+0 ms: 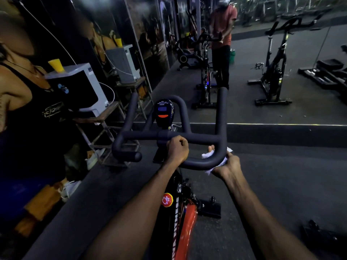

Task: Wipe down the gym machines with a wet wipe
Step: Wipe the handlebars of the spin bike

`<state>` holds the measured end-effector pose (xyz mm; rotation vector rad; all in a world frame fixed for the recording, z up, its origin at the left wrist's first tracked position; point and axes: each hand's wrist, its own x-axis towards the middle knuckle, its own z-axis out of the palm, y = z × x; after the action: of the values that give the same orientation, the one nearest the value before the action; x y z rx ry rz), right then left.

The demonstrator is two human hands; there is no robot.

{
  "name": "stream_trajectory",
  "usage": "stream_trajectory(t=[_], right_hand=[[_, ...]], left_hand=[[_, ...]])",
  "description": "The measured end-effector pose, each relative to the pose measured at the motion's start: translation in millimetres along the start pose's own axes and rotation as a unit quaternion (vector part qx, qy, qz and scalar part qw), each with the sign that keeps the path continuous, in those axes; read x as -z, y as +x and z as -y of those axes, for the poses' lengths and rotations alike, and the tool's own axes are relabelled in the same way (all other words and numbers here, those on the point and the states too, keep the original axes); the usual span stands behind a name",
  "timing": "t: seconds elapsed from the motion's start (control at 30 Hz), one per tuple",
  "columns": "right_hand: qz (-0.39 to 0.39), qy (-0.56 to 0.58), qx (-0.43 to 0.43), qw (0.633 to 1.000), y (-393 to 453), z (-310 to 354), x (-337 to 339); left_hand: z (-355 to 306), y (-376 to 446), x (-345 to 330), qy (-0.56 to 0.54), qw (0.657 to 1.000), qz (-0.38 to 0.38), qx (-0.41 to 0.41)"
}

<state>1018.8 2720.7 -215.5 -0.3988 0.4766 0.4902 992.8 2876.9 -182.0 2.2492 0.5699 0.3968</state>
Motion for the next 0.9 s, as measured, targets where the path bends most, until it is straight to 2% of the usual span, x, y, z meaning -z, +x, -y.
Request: stream_trajectory(t=[0.1,0.17,0.37,0.47,0.53,0.63,0.77,0.9], right_hand=[[0.023,0.099,-0.044,0.994,-5,-22,13],[0.036,0.139,-0.031,0.989,-10,-40,19],[0.001,0.202,-0.050,0.978,-21,-81,16],[-0.028,0.172,-0.058,0.983,-19,-110,2],[-0.014,0.150,-0.093,0.984,-18,-124,-10],[-0.003,0.052,-0.130,0.990,-14,-137,-22],[0.066,0.045,-0.105,0.991,-13,-141,-22],[0.066,0.007,-0.081,0.994,-23,-129,-6]], left_hand=[[6,4,2,-0.047,0.999,0.003,0.012],[11,4,4,-0.085,0.996,0.006,0.028],[20,15,9,-0.137,0.989,0.000,0.047],[18,20,13,-0.155,0.987,-0.008,0.039],[17,22,15,-0.160,0.987,-0.012,0.035],[18,23,20,-0.153,0.987,-0.017,0.037],[25,22,28,-0.151,0.988,-0.026,0.035],[33,21,32,-0.144,0.989,-0.014,0.036]])
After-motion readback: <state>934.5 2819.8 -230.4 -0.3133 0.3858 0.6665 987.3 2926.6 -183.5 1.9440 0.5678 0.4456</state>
